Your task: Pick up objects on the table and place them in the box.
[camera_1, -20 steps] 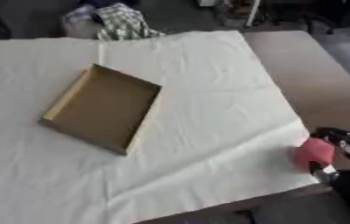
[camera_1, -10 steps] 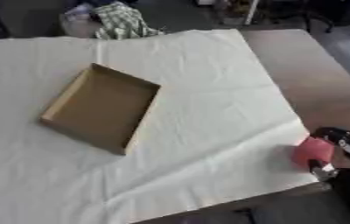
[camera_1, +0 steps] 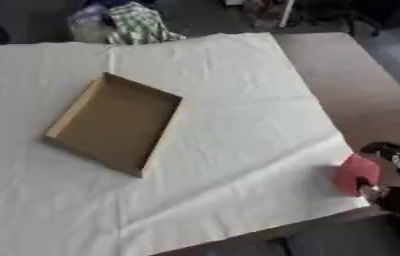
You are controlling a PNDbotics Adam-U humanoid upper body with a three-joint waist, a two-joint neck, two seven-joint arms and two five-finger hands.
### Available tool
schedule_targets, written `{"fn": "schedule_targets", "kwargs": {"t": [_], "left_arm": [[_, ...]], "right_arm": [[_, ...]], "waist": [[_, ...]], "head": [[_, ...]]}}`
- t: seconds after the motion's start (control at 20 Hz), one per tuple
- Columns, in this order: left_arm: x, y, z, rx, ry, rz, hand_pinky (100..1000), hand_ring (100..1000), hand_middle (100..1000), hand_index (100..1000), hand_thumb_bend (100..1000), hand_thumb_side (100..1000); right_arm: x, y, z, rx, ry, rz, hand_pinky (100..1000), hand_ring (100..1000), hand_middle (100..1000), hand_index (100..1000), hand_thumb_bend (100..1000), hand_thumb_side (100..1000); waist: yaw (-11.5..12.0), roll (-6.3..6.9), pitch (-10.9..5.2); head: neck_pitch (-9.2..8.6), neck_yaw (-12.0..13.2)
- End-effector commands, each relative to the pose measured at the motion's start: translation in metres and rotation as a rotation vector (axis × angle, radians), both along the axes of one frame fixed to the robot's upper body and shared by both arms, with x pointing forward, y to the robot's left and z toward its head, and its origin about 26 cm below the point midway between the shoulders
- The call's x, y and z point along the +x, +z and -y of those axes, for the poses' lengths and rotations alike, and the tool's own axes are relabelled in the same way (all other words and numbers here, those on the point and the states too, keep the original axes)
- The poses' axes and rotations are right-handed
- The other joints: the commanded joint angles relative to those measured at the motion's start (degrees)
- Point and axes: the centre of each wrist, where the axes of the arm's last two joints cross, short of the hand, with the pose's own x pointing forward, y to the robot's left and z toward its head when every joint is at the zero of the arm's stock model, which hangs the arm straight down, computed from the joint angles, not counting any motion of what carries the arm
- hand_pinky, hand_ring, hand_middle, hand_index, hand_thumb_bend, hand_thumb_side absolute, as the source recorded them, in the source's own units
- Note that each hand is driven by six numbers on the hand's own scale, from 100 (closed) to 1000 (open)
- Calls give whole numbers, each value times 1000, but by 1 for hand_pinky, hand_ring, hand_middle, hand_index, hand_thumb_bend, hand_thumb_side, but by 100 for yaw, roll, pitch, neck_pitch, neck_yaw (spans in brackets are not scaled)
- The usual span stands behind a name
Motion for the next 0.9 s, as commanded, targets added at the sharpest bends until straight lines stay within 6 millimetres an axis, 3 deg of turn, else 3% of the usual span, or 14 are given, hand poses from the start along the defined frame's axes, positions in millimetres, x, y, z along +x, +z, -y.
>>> {"fn": "schedule_targets", "kwargs": {"t": [0.05,0.45,0.9], "left_arm": [[-2,7,2,10,-9,29,563,715,699,766,100,660],[-2,7,3,12,-14,29,563,716,700,765,100,659],[-2,6,3,16,-17,25,563,716,701,765,100,659]], "right_arm": [[3,8,7,-19,-12,13,967,1000,1000,1000,107,645],[5,4,19,4,-17,-17,972,1000,1000,1000,108,746],[7,0,25,22,-10,-40,971,1000,1000,1000,114,771]], "waist": [[0,-1,-45],[14,-7,-32],[19,-10,-27]], "head": [[-42,-22],[-46,-47],[-47,-58]]}}
